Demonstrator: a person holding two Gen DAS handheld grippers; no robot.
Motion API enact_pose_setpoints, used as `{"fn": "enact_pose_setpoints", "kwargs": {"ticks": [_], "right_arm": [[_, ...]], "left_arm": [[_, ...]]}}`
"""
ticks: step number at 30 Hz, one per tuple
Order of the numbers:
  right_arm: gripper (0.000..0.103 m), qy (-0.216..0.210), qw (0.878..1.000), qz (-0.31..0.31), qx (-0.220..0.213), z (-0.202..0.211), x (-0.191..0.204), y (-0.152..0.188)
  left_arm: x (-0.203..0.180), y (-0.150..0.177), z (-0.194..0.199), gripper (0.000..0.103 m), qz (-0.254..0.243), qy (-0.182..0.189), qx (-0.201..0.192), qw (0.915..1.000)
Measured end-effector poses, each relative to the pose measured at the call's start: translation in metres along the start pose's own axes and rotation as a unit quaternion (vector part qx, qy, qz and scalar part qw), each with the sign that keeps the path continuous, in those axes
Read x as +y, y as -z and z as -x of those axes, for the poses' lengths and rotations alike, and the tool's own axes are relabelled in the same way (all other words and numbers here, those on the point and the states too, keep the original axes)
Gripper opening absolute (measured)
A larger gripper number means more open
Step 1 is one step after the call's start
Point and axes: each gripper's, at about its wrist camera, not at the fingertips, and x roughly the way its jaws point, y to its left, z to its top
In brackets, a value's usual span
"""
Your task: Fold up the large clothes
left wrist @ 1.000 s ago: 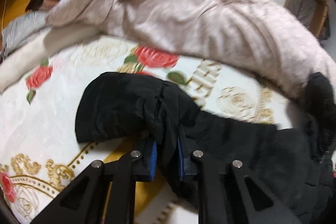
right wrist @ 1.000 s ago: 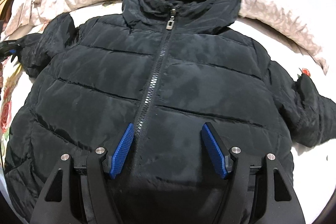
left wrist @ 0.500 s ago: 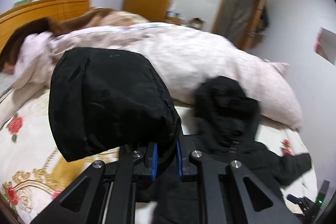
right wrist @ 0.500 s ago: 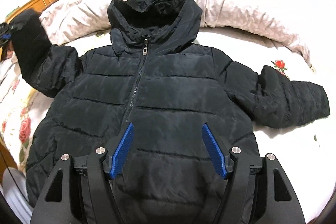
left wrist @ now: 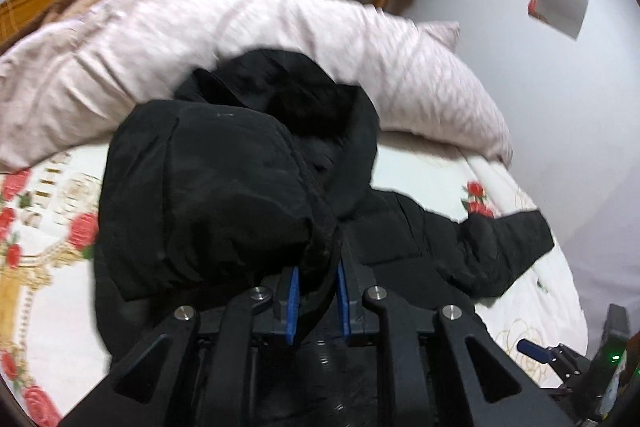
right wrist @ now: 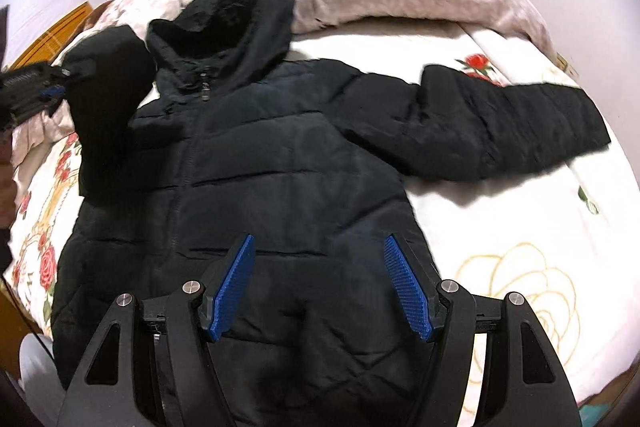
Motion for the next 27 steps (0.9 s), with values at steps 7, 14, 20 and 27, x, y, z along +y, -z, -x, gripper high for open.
{"fn": "enact_pose_setpoints", "kwargs": {"ticks": [7, 14, 20, 27], "right_arm": [[0.068, 0.002, 1.000, -0.026, 0.008, -0.015, -0.025, 0.006], [0.068, 0.004, 0.999, -0.038, -0.016, -0.011, -0.038, -0.003], [0.068, -0.011, 0.998, -0.038, -0.048, 0.001, -0.030, -0.023], [0.065, -0.039, 0.998, -0.001, -0.047, -0.028, 0.009, -0.048]], "left_arm": [[-0.028, 0.024, -0.067, 0.068, 0.010, 0.038, 0.049, 0.9980], [-0.052, 0.031, -0.071, 0.086, 0.001, 0.082, 0.054, 0.9951], [-0.053, 0.023, -0.026, 0.093, -0.011, 0.108, 0.022, 0.9939], [0.028, 0.020, -0.004, 0.094, 0.007, 0.025, 0.006, 0.9997]]}}
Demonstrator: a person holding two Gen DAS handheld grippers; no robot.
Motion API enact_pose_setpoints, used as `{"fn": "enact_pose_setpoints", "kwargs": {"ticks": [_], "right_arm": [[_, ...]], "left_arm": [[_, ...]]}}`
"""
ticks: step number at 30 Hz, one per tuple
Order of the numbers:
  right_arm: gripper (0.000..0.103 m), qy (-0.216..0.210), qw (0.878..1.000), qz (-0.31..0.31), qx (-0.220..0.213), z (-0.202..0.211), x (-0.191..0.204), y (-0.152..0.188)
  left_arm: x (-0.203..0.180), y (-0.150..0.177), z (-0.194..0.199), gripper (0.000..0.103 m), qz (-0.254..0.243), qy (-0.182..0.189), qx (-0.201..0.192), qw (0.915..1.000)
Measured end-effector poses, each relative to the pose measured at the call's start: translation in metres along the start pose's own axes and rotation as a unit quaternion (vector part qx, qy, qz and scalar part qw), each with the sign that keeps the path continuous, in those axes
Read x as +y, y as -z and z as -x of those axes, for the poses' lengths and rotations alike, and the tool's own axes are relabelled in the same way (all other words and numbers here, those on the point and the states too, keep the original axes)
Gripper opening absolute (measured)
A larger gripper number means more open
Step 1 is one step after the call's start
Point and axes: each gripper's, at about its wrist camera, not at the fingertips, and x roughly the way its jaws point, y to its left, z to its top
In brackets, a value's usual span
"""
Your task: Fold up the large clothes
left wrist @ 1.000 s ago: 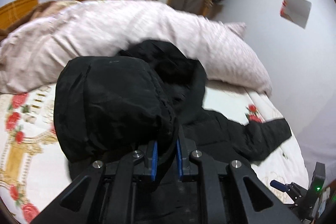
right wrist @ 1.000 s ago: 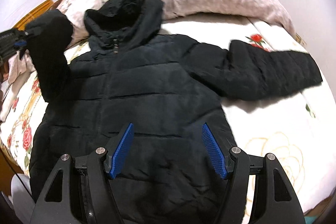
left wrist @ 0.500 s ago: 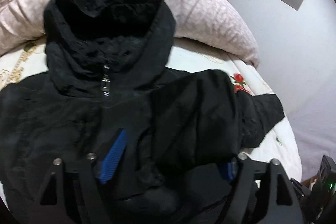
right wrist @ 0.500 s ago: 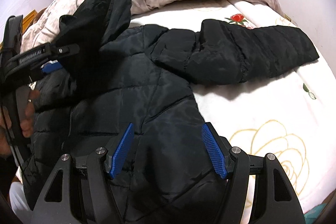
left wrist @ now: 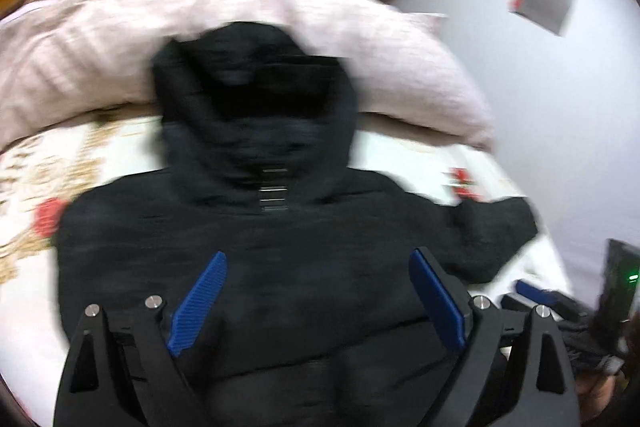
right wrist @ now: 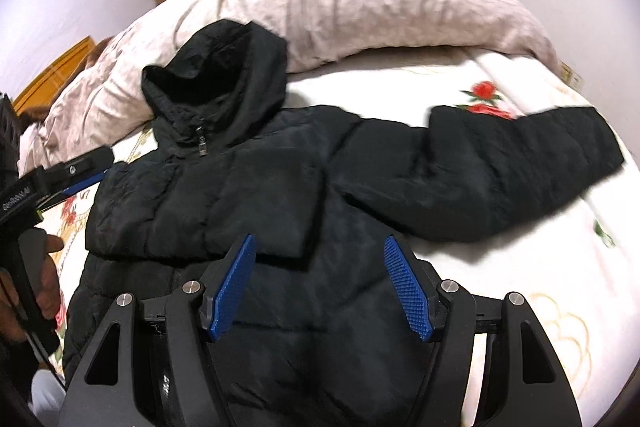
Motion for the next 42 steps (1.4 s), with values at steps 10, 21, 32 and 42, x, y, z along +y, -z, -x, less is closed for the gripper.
{"fn": "enact_pose_setpoints", "kwargs": {"ticks": [10, 21, 32, 42], "right_arm": [[0.043, 0.017, 0.997, 0.035, 0.066, -0.124, 0.019, -0.022], [0.042, 0.036, 0.996, 0.045, 0.065, -0.125, 0.010, -0.028], [0.043, 0.052, 0.998, 0.024, 0.021, 0.004, -0.003, 0.006], [0.051, 0.054, 0.998, -0.020, -0.005, 0.086, -0.028, 0.035]], "left_arm": [[0.135, 0.013, -0.044, 0.070, 0.087, -0.124, 0.031, 0.9879], [0.127, 0.018, -0.051, 0.071, 0.070, -0.130, 0.033, 0.9885], [0.072, 0.031, 0.050, 0.073, 0.056, -0.127, 0.001, 0.9904], [0.001, 0.068, 0.101, 0.073, 0.030, -0.111, 0.021, 0.9932]]}}
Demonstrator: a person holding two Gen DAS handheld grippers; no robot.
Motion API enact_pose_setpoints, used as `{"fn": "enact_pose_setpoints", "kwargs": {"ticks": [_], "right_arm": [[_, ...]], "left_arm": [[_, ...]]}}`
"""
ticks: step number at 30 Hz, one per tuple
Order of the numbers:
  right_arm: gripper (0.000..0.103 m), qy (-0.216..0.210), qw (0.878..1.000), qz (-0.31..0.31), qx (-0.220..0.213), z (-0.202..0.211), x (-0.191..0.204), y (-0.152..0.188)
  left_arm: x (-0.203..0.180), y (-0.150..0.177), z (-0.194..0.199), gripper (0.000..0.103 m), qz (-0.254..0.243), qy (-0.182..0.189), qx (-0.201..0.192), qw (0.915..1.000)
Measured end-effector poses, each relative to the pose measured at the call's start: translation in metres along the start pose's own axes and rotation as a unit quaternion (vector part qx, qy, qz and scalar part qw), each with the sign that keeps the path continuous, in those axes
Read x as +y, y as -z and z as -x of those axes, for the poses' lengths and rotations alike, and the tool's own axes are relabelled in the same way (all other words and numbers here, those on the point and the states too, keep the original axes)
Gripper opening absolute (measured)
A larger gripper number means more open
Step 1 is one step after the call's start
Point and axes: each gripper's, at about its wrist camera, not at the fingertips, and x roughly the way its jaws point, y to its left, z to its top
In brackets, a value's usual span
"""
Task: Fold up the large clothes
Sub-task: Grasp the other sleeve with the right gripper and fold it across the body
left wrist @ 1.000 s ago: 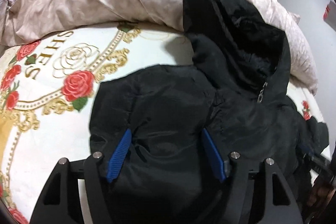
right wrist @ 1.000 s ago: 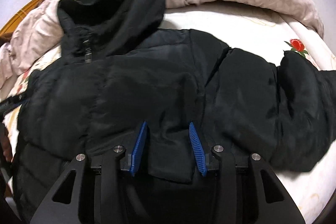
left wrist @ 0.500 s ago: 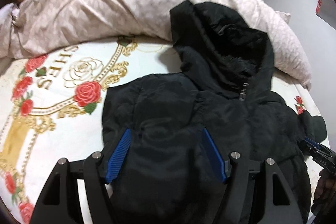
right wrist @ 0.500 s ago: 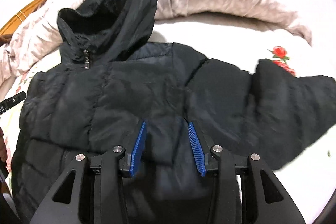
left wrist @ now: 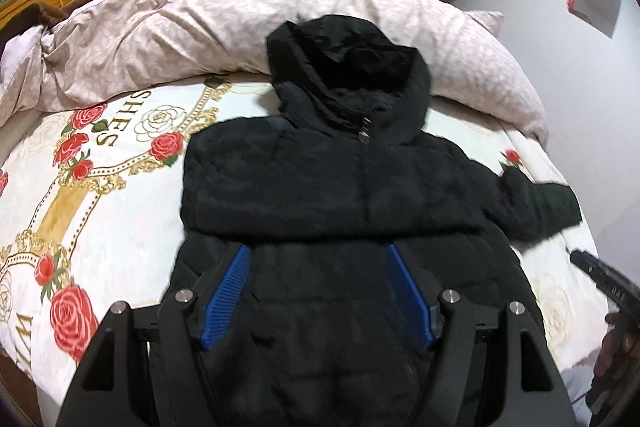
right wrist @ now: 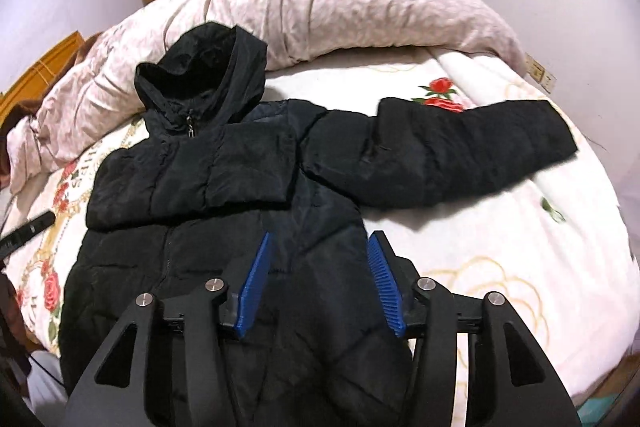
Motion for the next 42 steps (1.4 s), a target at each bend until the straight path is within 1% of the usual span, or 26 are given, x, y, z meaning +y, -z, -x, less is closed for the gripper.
{"fn": "enact_pose_setpoints", "kwargs": {"ticks": [4, 9, 11, 16, 22, 24, 30, 32, 34, 37, 40, 41, 42], "right_arm": [[0.052, 0.002, 1.000, -0.017, -0.007, 0.012, -0.018, 0.003], [0.054, 0.003, 0.999, -0.051, -0.004, 0.006, -0.049, -0.001], [0.061, 0.006, 0.998, -0.065, -0.002, -0.002, -0.063, -0.004], [0.062, 0.016, 0.995, -0.101, 0.008, -0.029, -0.103, -0.014], [0.062, 0.038, 0.986, -0.164, 0.012, -0.070, -0.167, -0.031], [0.062, 0.050, 0.981, -0.186, 0.015, -0.087, -0.192, -0.036], [0.062, 0.065, 0.963, -0.260, 0.022, -0.133, -0.258, -0.041], [0.062, 0.060, 0.959, -0.276, 0.018, -0.145, -0.274, -0.042], [0.062, 0.051, 0.957, -0.287, 0.008, -0.152, -0.285, -0.044], [0.062, 0.039, 0.956, -0.292, -0.014, -0.158, -0.293, -0.049], [0.062, 0.041, 0.957, -0.287, -0.027, -0.161, -0.293, -0.055], [0.060, 0.043, 0.956, -0.288, -0.030, -0.161, -0.292, -0.056], [0.054, 0.048, 0.956, -0.286, -0.031, -0.160, -0.291, -0.057]], "left_arm": [[-0.023, 0.008, 0.007, 0.073, -0.016, 0.011, 0.007, 0.9998], [-0.047, -0.001, -0.007, 0.073, -0.032, 0.023, 0.015, 0.9991], [-0.054, -0.007, -0.017, 0.073, -0.039, 0.025, 0.015, 0.9988], [-0.073, -0.025, -0.055, 0.073, -0.048, 0.033, 0.017, 0.9981], [-0.093, -0.044, -0.118, 0.073, -0.066, 0.029, 0.023, 0.9971], [-0.100, -0.049, -0.138, 0.073, -0.071, 0.024, 0.024, 0.9969], [-0.116, -0.054, -0.187, 0.073, -0.079, 0.025, 0.037, 0.9959], [-0.122, -0.053, -0.198, 0.073, -0.085, 0.026, 0.038, 0.9953], [-0.127, -0.051, -0.205, 0.074, -0.092, 0.026, 0.034, 0.9948], [-0.132, -0.052, -0.213, 0.078, -0.093, 0.027, 0.027, 0.9949], [-0.135, -0.054, -0.220, 0.081, -0.090, 0.029, 0.021, 0.9953], [-0.136, -0.055, -0.221, 0.082, -0.088, 0.030, 0.020, 0.9955], [-0.138, -0.057, -0.223, 0.082, -0.087, 0.030, 0.020, 0.9955]]}}
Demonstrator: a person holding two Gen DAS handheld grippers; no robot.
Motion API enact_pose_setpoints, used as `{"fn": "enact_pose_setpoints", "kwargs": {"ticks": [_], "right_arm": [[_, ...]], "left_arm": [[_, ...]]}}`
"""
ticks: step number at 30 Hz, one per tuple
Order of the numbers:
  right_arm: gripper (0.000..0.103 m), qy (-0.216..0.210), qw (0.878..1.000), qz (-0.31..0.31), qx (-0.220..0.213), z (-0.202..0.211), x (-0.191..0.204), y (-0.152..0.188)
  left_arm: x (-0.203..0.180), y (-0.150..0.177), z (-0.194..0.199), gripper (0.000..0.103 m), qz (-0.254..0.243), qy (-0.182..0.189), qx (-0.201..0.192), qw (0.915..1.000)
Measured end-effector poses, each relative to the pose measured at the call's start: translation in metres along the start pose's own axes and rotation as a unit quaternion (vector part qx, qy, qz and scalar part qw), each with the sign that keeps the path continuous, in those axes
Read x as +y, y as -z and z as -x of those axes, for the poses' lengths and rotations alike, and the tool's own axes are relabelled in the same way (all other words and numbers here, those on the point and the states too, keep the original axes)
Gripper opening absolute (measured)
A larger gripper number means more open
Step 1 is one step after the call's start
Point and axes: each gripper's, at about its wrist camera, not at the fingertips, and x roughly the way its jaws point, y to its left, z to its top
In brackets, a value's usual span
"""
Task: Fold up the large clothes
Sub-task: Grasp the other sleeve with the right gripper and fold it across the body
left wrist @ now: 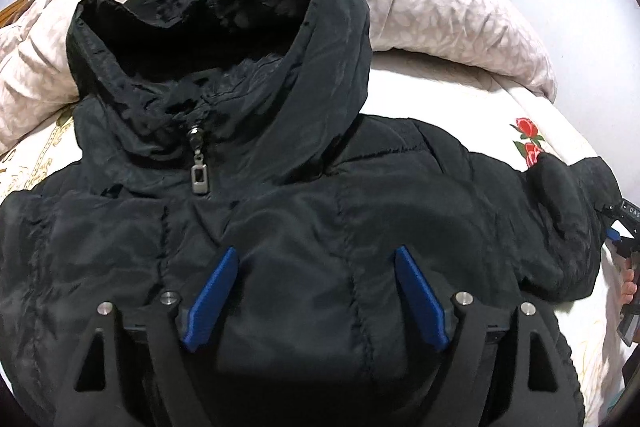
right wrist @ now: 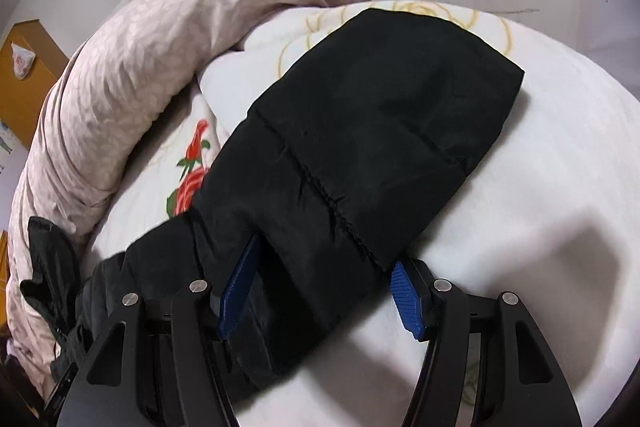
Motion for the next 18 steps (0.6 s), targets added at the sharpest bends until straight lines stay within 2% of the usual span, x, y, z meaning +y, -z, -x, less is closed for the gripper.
{"fn": "enact_pose_setpoints", "kwargs": {"ticks": [1, 2, 4, 11, 18], "right_arm": [[0.036, 0.002, 1.000, 0.003, -0.002, 0.001, 0.001, -0.001], [0.024, 0.002, 1.000, 0.005, -0.004, 0.003, 0.003, -0.004], [0.017, 0.000, 1.000, 0.017, -0.010, 0.013, 0.011, -0.008], [0.012, -0.025, 0.997, 0.052, -0.056, 0.078, 0.054, -0.013], [0.011, -0.076, 0.986, 0.108, -0.099, 0.159, 0.129, 0.008]], "left_arm": [[-0.001, -0.002, -0.001, 0.082, 0.000, 0.000, -0.001, 1.0000], [-0.003, -0.003, -0.001, 0.082, 0.000, 0.000, 0.000, 1.0000], [-0.004, -0.007, 0.003, 0.082, 0.002, 0.003, 0.002, 1.0000], [0.001, -0.011, 0.049, 0.082, 0.006, 0.008, -0.015, 0.9998], [0.022, -0.004, 0.110, 0.082, 0.008, -0.006, -0.031, 0.9995]]}}
